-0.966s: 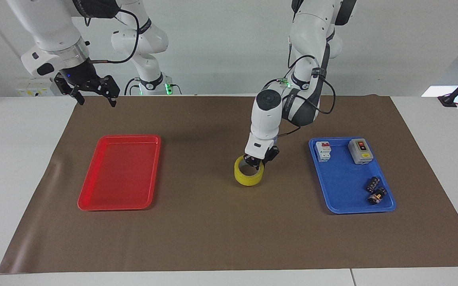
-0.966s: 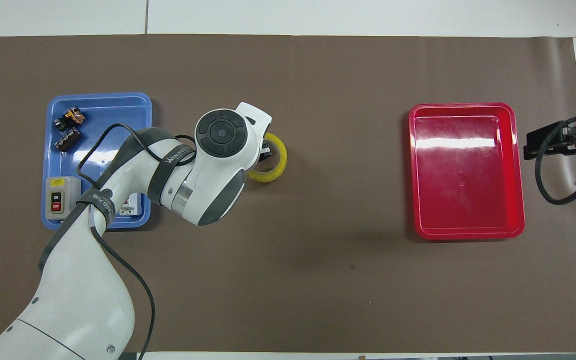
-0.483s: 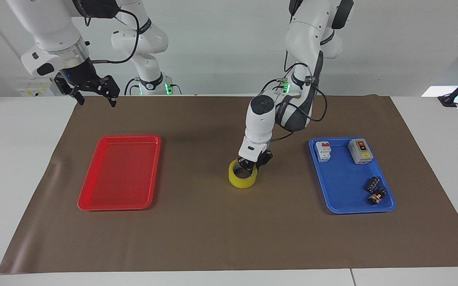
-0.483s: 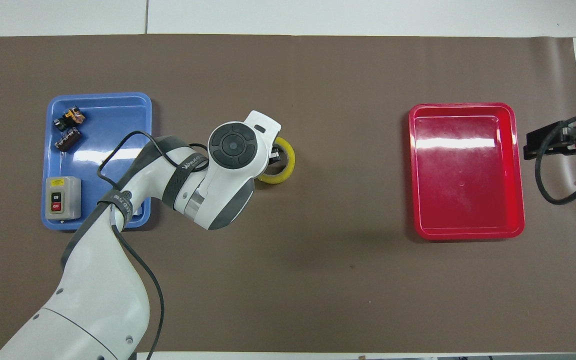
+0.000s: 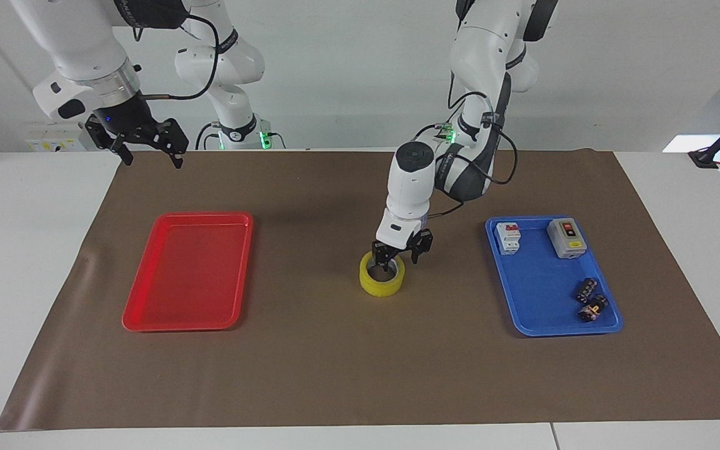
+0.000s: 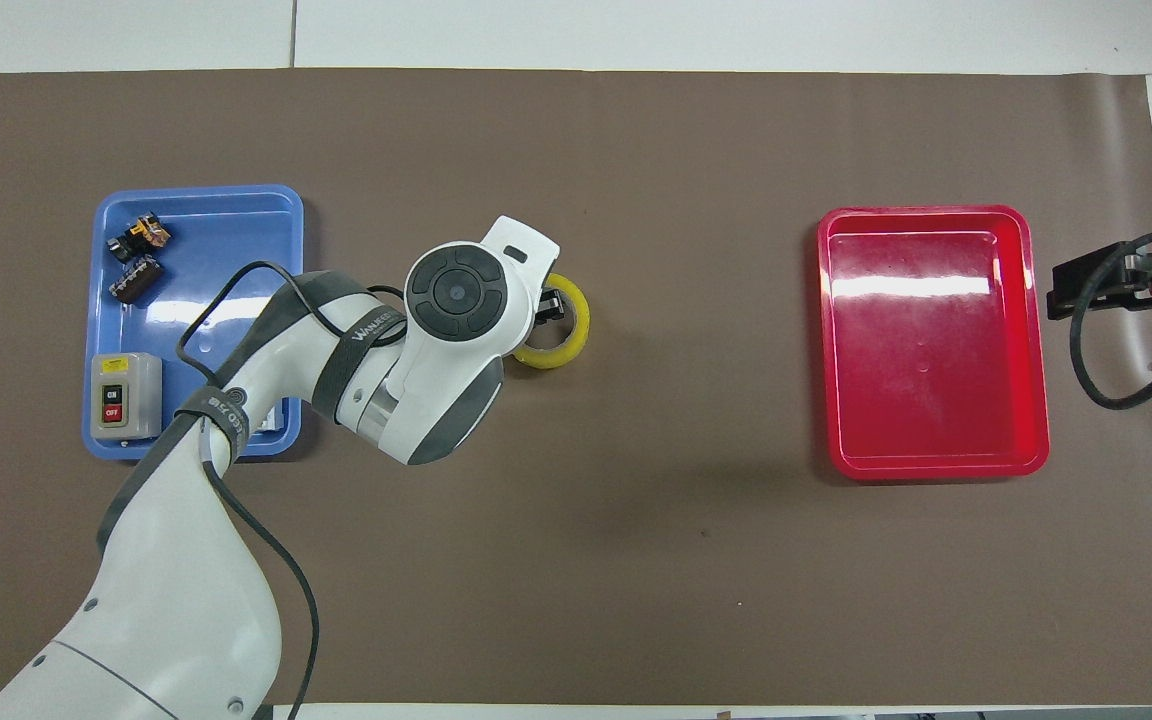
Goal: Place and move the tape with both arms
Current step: 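Set the tape down with the left gripper while the right gripper reaches it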
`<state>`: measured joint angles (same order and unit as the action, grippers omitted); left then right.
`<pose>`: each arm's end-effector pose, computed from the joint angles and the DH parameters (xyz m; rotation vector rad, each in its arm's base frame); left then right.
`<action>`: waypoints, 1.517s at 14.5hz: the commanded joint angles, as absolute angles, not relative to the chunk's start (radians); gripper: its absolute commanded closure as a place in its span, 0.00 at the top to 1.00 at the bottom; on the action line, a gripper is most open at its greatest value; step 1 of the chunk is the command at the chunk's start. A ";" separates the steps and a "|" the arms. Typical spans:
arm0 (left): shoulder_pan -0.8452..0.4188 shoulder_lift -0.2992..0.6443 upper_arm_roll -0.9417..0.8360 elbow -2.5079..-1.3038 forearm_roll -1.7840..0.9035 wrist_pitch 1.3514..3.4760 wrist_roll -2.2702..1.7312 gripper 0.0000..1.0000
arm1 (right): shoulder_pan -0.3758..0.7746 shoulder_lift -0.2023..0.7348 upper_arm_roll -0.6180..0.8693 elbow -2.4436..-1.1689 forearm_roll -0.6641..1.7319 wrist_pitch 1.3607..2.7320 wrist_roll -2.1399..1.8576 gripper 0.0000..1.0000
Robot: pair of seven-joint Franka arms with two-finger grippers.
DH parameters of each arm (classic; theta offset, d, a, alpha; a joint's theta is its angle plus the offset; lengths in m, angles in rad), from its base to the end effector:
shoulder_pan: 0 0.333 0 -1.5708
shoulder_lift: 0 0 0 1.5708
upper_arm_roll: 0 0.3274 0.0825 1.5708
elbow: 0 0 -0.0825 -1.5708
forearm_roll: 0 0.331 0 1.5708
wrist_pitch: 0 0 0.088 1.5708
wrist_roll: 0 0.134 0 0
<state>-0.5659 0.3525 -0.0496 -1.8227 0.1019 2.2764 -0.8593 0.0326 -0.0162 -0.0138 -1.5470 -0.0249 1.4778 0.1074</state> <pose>0.5028 -0.3470 0.3675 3.1015 0.2886 0.1846 0.4854 0.0055 0.6189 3.1095 -0.1404 -0.0799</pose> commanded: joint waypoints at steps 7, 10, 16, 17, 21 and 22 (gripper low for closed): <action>-0.324 0.071 -0.044 -1.904 0.121 1.994 -0.461 1.00 | 0.025 -0.034 -0.006 -1.603 0.020 1.528 0.107 1.00; -0.211 0.005 -0.041 -1.893 0.074 1.927 -0.277 1.00 | 0.098 -0.043 0.028 -1.686 0.095 1.664 0.198 1.00; -0.071 -0.003 -0.032 -1.688 -0.009 1.718 -0.065 1.00 | 0.346 0.199 0.048 -1.646 0.089 1.935 0.317 1.00; -0.068 0.000 -0.031 -1.652 -0.009 1.689 -0.042 1.00 | 0.371 0.224 0.048 -1.647 0.087 1.975 0.321 1.00; -0.040 0.040 -0.029 -1.511 -0.037 1.550 -0.025 1.00 | 0.483 0.358 0.048 -1.620 0.051 2.069 0.327 1.00; -0.040 0.049 -0.029 -1.490 -0.038 1.510 -0.025 1.00 | 0.512 0.411 0.048 -1.591 0.002 2.083 0.343 1.00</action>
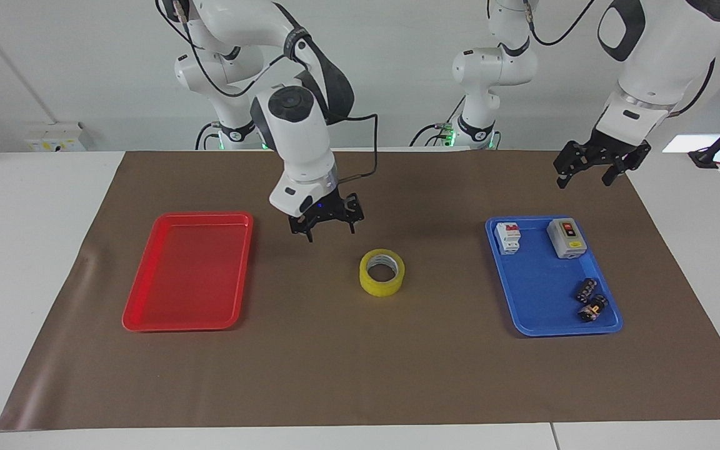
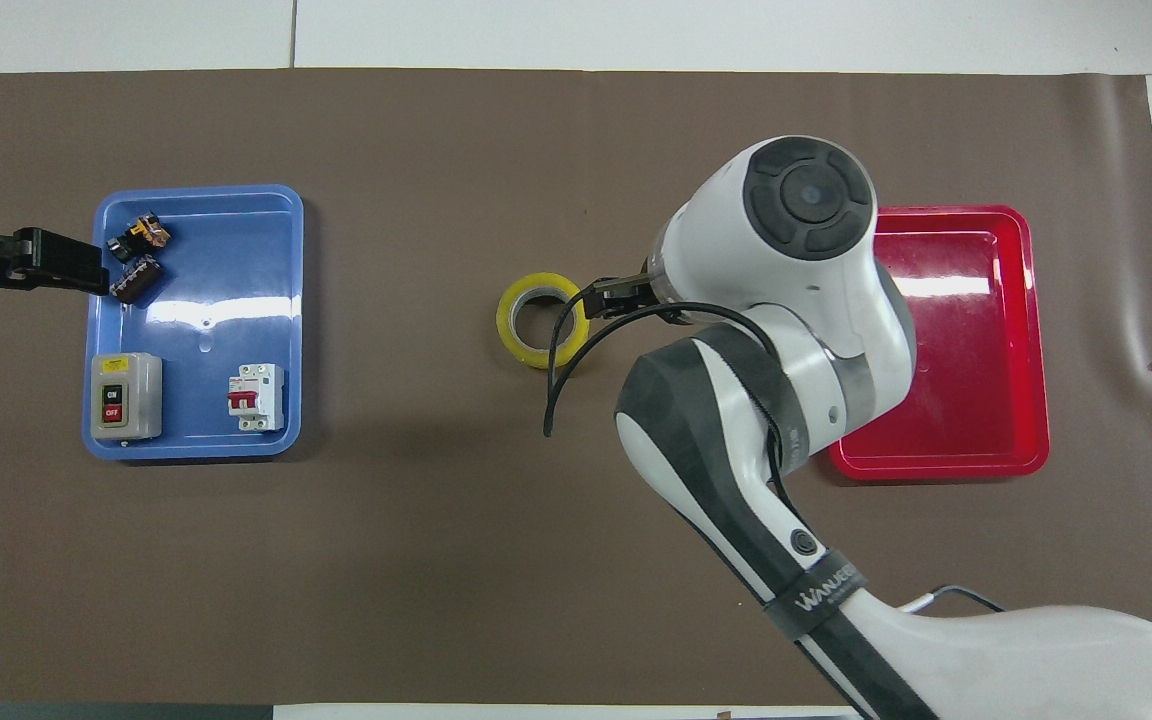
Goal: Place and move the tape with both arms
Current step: 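Grasp the yellow tape roll on the table with the right gripper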
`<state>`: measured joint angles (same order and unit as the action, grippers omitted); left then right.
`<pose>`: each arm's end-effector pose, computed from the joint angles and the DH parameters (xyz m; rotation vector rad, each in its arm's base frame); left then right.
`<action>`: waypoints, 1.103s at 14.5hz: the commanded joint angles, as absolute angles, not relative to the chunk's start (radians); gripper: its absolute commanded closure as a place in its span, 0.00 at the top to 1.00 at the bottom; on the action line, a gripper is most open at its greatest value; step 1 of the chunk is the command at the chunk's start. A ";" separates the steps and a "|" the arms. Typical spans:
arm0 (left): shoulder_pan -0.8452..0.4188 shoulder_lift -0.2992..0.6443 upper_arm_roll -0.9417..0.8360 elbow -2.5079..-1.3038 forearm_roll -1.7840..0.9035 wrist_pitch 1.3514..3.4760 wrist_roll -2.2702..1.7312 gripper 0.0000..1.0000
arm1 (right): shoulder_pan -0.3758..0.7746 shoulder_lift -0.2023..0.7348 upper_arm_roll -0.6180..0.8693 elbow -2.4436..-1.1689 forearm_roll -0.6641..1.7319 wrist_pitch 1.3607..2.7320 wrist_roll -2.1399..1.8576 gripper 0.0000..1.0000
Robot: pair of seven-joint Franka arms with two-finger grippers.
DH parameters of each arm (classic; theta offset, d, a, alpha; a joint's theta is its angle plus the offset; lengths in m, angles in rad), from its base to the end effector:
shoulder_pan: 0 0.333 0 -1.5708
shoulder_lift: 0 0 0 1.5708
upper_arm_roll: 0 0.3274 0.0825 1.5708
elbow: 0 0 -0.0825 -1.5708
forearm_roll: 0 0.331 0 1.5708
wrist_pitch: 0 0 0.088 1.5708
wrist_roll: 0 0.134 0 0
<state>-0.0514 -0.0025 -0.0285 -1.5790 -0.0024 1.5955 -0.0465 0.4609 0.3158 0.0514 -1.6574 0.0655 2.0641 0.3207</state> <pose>0.5020 -0.0405 0.6089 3.1375 -0.0523 0.0295 0.5368 0.3039 0.4399 -3.0255 -0.2425 -0.0806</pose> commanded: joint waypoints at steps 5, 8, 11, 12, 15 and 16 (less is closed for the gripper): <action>-0.044 -0.001 -0.026 -1.558 -0.037 1.506 0.005 1.00 | 0.528 0.508 0.049 -1.627 -0.060 2.258 0.373 1.00; -0.048 -0.003 -0.028 -1.557 -0.037 1.503 0.005 1.00 | 0.523 0.538 0.049 -1.623 -0.081 2.319 0.373 1.00; -0.051 -0.012 -0.028 -1.559 -0.037 1.499 0.005 1.00 | 0.549 0.577 0.048 -1.621 -0.089 2.345 0.374 1.00; -0.052 -0.011 -0.028 -1.559 -0.037 1.500 0.003 1.00 | 0.548 0.580 0.048 -1.620 -0.094 2.347 0.374 1.00; -0.051 -0.023 -0.028 -1.563 -0.037 1.488 0.005 1.00 | 0.549 0.583 0.049 -1.621 -0.119 2.347 0.374 0.81; -0.048 -0.025 -0.028 -1.563 -0.037 1.488 0.008 1.00 | 0.549 0.583 0.049 -1.624 -0.124 2.345 0.374 0.59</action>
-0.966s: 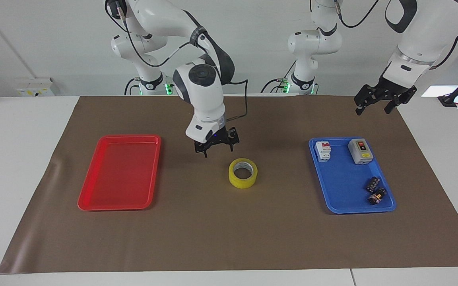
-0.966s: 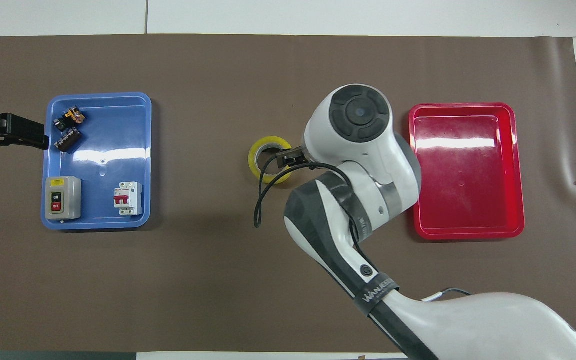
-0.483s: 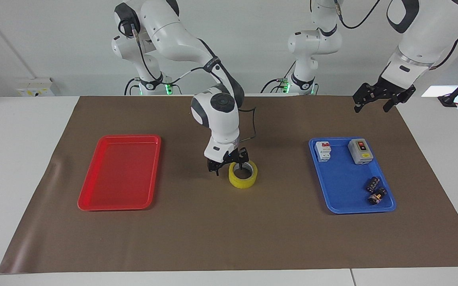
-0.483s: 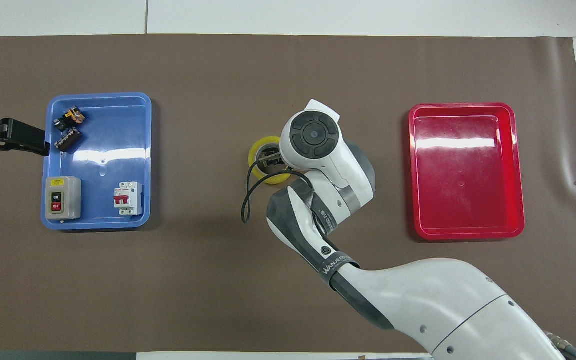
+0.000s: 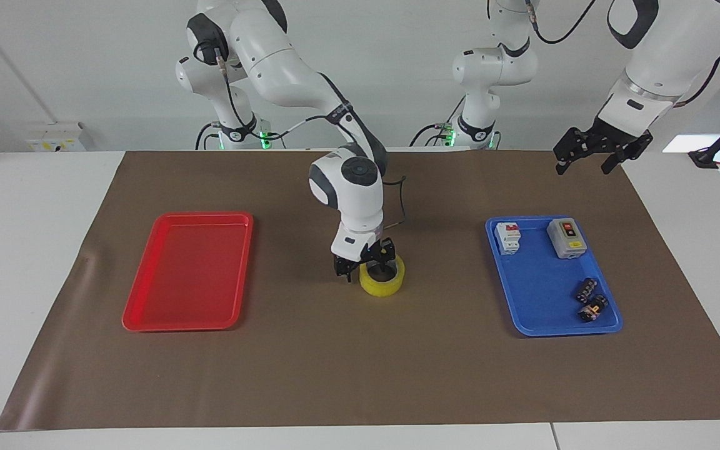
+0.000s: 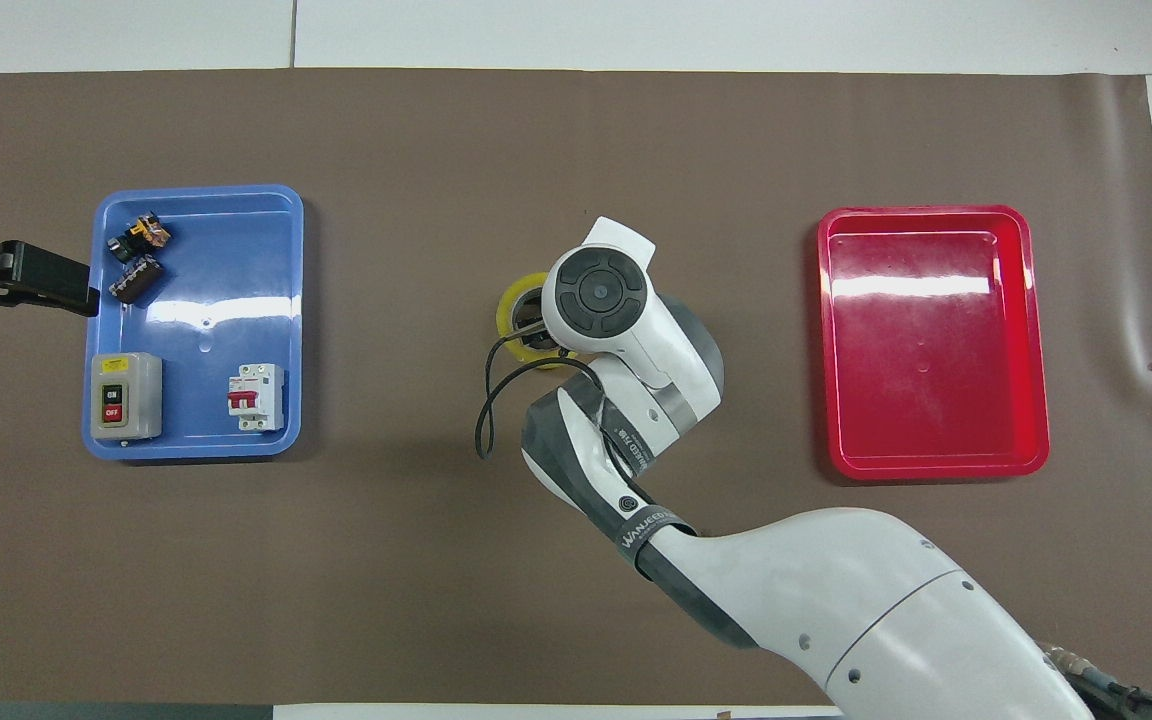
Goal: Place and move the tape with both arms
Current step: 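Carry the tape roll with the right gripper over the red tray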
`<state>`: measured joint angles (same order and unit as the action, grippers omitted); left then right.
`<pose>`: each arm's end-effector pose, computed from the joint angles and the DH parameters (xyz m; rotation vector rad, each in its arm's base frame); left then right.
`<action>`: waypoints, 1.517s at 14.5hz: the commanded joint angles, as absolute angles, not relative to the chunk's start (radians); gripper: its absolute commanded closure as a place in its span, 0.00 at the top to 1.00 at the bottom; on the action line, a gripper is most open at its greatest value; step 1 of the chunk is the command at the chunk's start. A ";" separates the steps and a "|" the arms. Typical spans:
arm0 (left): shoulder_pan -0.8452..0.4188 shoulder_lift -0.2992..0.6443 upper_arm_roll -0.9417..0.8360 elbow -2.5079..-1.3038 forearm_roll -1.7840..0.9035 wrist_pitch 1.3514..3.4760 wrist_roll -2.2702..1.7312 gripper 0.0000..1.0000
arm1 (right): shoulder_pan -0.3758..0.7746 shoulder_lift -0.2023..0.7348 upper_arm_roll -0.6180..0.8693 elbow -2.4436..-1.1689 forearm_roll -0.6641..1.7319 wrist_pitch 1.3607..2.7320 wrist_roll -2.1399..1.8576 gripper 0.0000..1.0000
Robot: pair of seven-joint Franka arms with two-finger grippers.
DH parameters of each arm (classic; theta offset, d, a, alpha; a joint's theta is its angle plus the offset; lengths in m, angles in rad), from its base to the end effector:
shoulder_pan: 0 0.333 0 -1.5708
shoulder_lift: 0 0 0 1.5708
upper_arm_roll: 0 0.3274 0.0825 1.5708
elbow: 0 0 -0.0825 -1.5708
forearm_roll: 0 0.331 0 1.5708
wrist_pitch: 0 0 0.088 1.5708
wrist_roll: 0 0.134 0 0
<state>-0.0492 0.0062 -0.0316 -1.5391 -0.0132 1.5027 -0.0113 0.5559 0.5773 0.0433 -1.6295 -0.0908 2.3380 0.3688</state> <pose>0.4938 -0.0418 0.6132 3.1275 -0.1097 -0.0676 0.5557 0.3706 0.3111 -3.0831 -0.4353 -0.2158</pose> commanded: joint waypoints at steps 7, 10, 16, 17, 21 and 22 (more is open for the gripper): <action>-0.043 -0.023 -0.028 -1.563 -0.037 1.494 0.002 1.00 | 0.548 0.583 0.048 -1.599 -0.137 2.275 0.373 0.00; -0.043 -0.023 -0.028 -1.563 -0.037 1.496 0.000 1.00 | 0.535 0.584 0.048 -1.482 -0.149 2.081 0.371 0.00; -0.043 -0.023 -0.026 -1.563 -0.037 1.496 0.000 1.00 | 0.433 0.448 0.044 -1.394 -0.147 1.760 0.289 0.00; -0.041 -0.023 -0.028 -1.562 -0.037 1.496 0.000 1.00 | 0.404 0.421 0.044 -1.399 -0.146 1.720 0.235 0.00; -0.041 -0.023 -0.028 -1.563 -0.037 1.496 0.000 1.00 | 0.241 0.361 0.044 -1.445 -0.147 1.654 0.002 0.00; -0.041 -0.023 -0.028 -1.563 -0.037 1.496 0.000 1.00 | 0.195 0.357 0.044 -1.459 -0.146 1.655 -0.068 0.00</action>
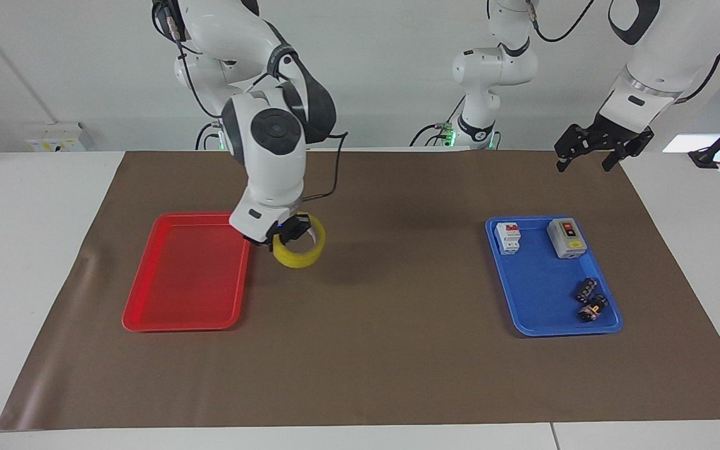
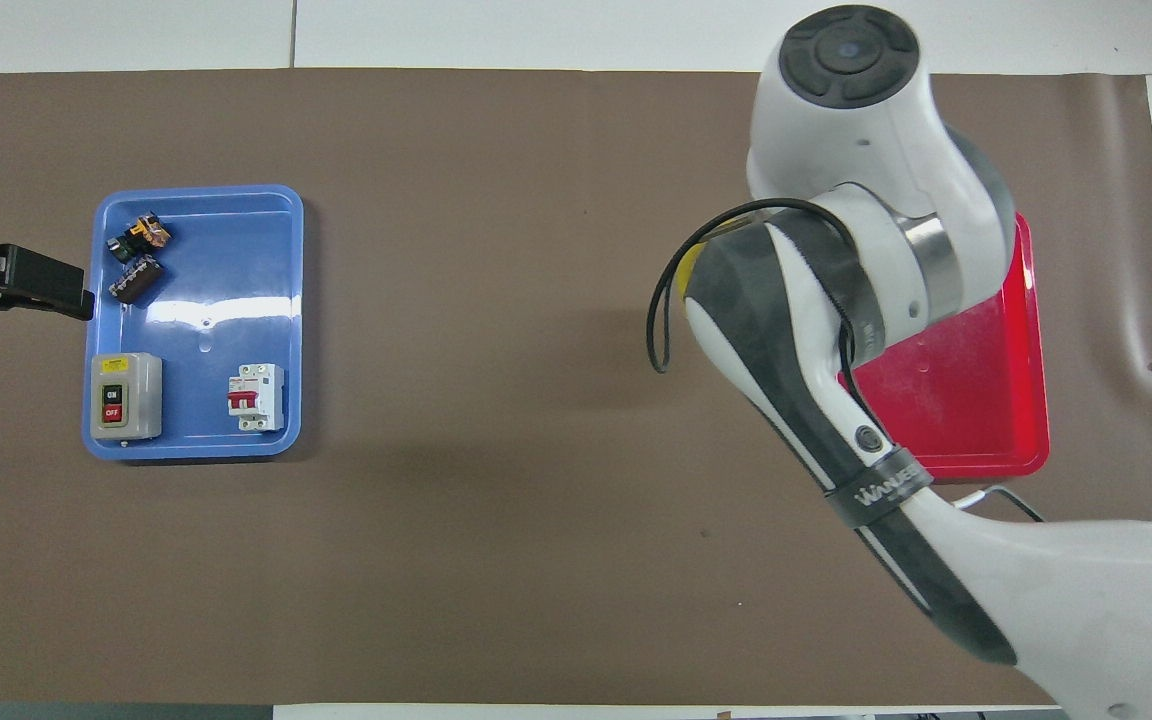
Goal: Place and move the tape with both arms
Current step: 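Carry the tape roll with the right gripper over the red tray, then lower the tape roll into the red tray and open the right gripper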
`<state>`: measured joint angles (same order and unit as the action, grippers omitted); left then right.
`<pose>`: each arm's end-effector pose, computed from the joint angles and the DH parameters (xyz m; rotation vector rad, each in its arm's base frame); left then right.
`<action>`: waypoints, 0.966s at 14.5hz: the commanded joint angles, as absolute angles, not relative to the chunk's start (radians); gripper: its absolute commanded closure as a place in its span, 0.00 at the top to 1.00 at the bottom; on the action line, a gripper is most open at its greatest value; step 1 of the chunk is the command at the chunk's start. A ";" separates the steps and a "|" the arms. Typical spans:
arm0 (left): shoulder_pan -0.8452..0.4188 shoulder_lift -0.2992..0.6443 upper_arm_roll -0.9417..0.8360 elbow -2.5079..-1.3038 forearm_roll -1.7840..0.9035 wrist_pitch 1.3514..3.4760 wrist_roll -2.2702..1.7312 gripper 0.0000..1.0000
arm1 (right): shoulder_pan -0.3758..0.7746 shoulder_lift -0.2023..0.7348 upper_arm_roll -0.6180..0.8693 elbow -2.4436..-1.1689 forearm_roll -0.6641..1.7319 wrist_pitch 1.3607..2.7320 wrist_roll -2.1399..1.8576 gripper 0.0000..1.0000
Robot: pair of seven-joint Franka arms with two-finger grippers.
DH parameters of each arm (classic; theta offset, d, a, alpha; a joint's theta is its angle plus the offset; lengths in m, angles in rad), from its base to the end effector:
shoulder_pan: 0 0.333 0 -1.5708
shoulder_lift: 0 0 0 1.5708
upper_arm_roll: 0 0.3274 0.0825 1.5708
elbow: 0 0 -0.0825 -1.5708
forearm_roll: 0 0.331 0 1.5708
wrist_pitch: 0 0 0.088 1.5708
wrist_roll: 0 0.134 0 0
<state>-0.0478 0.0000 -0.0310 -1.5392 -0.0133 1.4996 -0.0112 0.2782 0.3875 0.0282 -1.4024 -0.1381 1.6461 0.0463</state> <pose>0.4917 -0.0407 0.6159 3.1277 -0.1068 -0.0628 0.5869 0.1645 0.4694 2.9582 0.4155 -0.1785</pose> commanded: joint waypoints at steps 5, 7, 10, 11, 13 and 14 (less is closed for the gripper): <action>-0.041 -0.023 -0.028 -1.563 -0.037 1.496 0.000 1.00 | 0.022 0.313 0.046 -1.595 -0.133 1.759 -0.313 0.00; -0.041 -0.023 -0.026 -1.563 -0.037 1.496 0.000 1.00 | -0.055 0.278 0.046 -1.714 -0.115 1.880 -0.415 0.00; -0.041 -0.023 -0.028 -1.563 -0.037 1.496 0.000 1.00 | -0.092 0.227 0.046 -1.912 -0.107 2.121 -0.449 0.00; -0.041 -0.023 -0.028 -1.563 -0.037 1.496 0.000 1.00 | -0.098 0.215 0.046 -1.965 -0.106 2.194 -0.448 0.00; -0.041 -0.023 -0.028 -1.562 -0.037 1.496 0.000 1.00 | -0.103 0.206 0.046 -2.019 -0.083 2.256 -0.448 0.00; -0.041 -0.023 -0.028 -1.563 -0.037 1.496 0.000 1.00 | -0.109 0.206 0.046 -2.034 -0.068 2.261 -0.449 0.00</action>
<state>-0.0477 0.0000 -0.0309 -1.5392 -0.0133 1.4996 -0.0112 -0.0892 0.2650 0.0315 -1.9552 -0.1092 2.2271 -0.4337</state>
